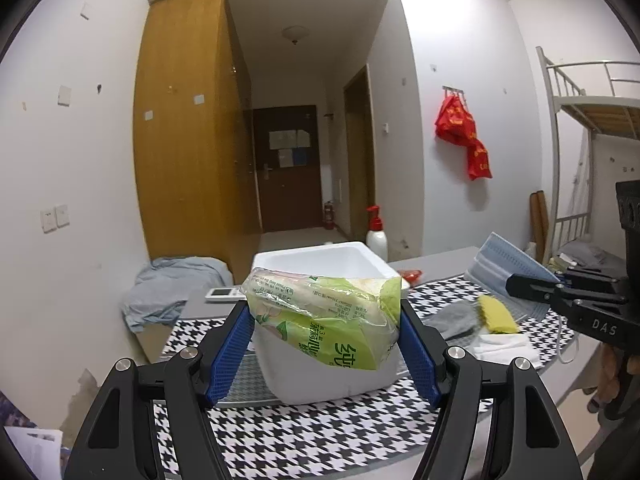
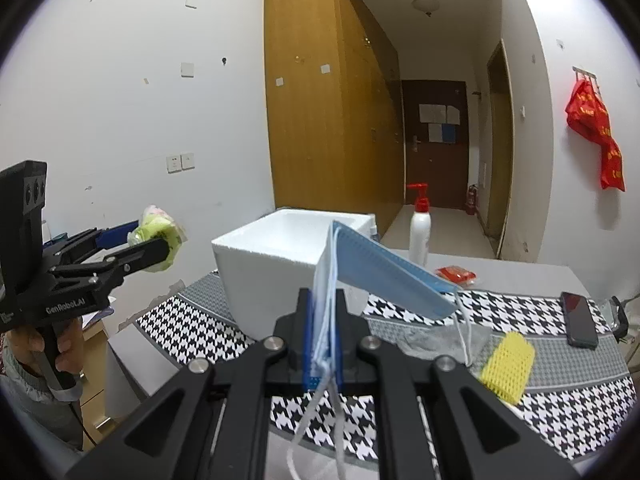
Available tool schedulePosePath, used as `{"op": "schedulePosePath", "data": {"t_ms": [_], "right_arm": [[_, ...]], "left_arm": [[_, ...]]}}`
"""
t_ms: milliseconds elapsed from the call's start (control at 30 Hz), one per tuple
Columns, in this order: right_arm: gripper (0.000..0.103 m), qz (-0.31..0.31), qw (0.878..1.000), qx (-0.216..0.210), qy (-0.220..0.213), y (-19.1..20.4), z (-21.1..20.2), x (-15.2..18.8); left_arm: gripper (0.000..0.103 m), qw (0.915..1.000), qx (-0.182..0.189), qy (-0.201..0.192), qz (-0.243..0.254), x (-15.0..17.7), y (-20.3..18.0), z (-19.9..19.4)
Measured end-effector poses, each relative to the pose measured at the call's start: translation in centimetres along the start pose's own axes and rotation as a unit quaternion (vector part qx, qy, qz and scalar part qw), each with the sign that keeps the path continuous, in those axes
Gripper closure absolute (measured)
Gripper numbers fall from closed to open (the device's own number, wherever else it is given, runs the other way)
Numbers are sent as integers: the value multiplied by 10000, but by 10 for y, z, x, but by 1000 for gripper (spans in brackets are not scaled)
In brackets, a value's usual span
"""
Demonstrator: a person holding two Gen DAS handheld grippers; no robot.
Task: Organize soft objects
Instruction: 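Lift the tissue pack with the left tool while the right tool lifts the mask toward the foam box, then lower the blue mask into the white foam box and open the right tool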
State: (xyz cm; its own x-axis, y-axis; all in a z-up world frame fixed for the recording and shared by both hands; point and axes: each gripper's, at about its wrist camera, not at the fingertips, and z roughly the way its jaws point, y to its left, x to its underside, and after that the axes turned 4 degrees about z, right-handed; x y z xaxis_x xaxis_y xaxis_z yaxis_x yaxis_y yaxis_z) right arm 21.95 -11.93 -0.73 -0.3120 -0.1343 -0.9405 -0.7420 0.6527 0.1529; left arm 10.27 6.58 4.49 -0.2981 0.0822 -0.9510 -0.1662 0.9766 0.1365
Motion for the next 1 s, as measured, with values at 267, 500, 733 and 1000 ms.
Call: {"op": "schedulePosePath", "data": {"t_ms": [267, 500, 733, 1000], "right_arm": [[91, -92, 9999, -65, 51, 8, 20, -12], [91, -219, 9996, -170, 94, 15, 39, -24], [91, -337, 9987, -316, 192, 25, 64, -39], [91, -387, 9981, -388, 278, 31, 87, -50]], "left_arm": [[31, 9999, -138, 5, -18, -3, 13, 6], [31, 9997, -240, 6, -63, -4, 22, 10], [31, 9992, -385, 21, -130, -5, 31, 14], [31, 9986, -464, 124, -210, -3, 42, 20]]}}
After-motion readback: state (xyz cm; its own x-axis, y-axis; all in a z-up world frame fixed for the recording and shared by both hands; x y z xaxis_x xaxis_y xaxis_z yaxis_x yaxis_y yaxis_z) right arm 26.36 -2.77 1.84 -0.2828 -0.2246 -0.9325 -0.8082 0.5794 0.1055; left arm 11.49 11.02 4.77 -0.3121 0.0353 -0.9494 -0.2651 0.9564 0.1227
